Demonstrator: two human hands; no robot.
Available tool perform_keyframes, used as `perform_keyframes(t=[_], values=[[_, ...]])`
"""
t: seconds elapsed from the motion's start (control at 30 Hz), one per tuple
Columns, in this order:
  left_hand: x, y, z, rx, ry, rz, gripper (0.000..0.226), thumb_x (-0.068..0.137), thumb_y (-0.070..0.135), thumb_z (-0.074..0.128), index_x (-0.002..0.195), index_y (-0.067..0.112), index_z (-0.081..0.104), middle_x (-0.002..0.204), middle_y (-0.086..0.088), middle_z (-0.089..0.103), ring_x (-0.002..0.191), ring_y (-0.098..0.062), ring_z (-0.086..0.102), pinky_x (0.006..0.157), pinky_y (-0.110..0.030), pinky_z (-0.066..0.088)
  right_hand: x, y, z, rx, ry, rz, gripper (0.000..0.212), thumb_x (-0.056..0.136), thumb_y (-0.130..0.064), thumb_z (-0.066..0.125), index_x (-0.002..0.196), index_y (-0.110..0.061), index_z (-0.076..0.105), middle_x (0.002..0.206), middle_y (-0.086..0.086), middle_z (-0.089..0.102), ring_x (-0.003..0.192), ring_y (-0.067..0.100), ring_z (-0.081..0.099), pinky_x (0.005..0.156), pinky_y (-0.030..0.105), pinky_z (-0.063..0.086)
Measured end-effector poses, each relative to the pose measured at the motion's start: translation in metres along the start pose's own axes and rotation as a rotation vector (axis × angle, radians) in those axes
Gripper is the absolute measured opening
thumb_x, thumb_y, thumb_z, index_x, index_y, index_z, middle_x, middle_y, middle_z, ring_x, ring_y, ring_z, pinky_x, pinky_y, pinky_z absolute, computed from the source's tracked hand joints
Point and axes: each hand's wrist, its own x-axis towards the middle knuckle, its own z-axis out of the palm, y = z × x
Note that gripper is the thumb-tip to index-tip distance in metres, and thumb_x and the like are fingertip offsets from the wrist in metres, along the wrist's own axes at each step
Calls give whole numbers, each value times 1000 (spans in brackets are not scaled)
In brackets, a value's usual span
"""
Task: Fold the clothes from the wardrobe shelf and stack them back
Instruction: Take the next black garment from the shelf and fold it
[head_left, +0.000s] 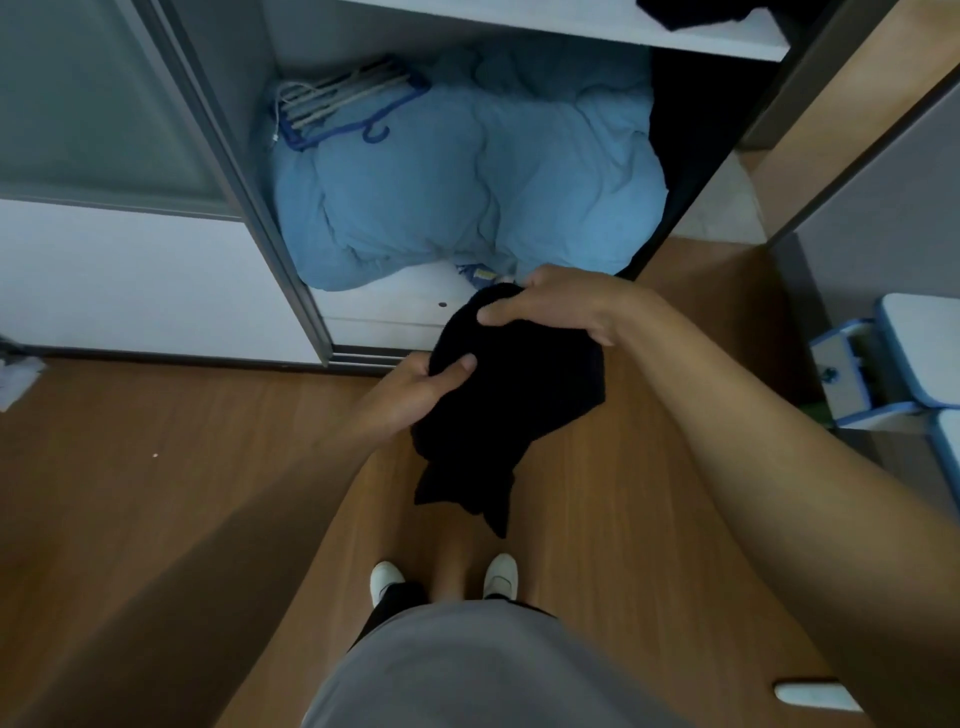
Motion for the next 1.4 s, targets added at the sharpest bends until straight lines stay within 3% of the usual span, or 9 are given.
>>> perform_keyframes(t=[0.1, 0.23, 0.43, 0.5, 0.67, 0.87, 1.0, 1.2, 1.4], values=[[1, 3, -11, -7, 133, 22, 61, 90, 55, 60, 92, -4, 73, 86, -12, 76, 79, -25, 73, 68, -27, 51, -7, 14, -1, -284, -171, 93, 95, 64, -69, 80, 138, -16, 54, 126, 0, 61, 109, 17, 61, 98, 34, 53], [8, 3, -22, -8, 244, 14, 63, 96, 51, 58, 94, -11, 69, 89, -18, 73, 81, -31, 69, 73, -33, 46, -5, 34, -1, -567, -188, 119, 56, 79, -42, 78, 122, -11, 61, 104, -1, 61, 91, 16, 59, 81, 30, 55], [10, 3, -42, 36, 268, -58, 67, 84, 71, 57, 95, 7, 75, 90, -11, 77, 85, -28, 75, 86, -38, 55, -8, 48, -12, 97, -20, 94, 29, 72, -21, 70, 99, -10, 70, 91, 6, 70, 75, 15, 66, 62, 23, 51], [10, 2, -46, 93, 231, -68, 64, 82, 75, 56, 88, 14, 76, 85, -5, 78, 81, -21, 75, 79, -34, 57, -7, 45, -14, 238, -2, 48, 27, 70, -18, 71, 95, -9, 71, 94, 11, 73, 80, 20, 70, 71, 29, 56], [6, 6, -46, 248, 119, -101, 47, 86, 67, 59, 78, 24, 73, 73, 8, 76, 75, -14, 74, 61, -21, 50, -10, 28, -11, 409, 61, 23, 3, 76, -10, 68, 76, -10, 65, 70, 5, 65, 59, 14, 63, 50, 21, 47], [2, 29, -33, -196, 65, -58, 38, 94, 49, 63, 105, 15, 76, 109, -10, 76, 100, -21, 73, 76, -24, 57, 0, 25, -18, 1208, 170, -74, 19, 97, -30, 59, 94, -12, 65, 75, 1, 71, 73, 15, 68, 66, 26, 58], [2, 53, -25, -446, 69, -8, 33, 97, 44, 59, 95, 20, 81, 111, -9, 76, 104, -22, 72, 80, -27, 58, 16, 64, 22, 975, 135, 83, 69, 96, -67, 39, 137, -13, 55, 128, 9, 67, 121, 23, 61, 113, 44, 37], [1, 68, -19, -635, 39, -48, 47, 97, 52, 54, 123, 15, 68, 123, -9, 71, 115, -23, 68, 84, -31, 59, 28, 93, 80, 1048, -231, 152, 78, 77, -84, 52, 134, -32, 62, 133, 0, 65, 121, 23, 61, 95, 42, 46], [1, 78, -25, -596, 213, -131, 49, 95, 50, 61, 124, 11, 65, 117, -12, 73, 104, -25, 72, 79, -34, 61, 23, 95, 80, 1118, -60, -144, 28, 86, -31, 78, 109, -14, 76, 114, 12, 74, 106, 26, 71, 80, 25, 57]])
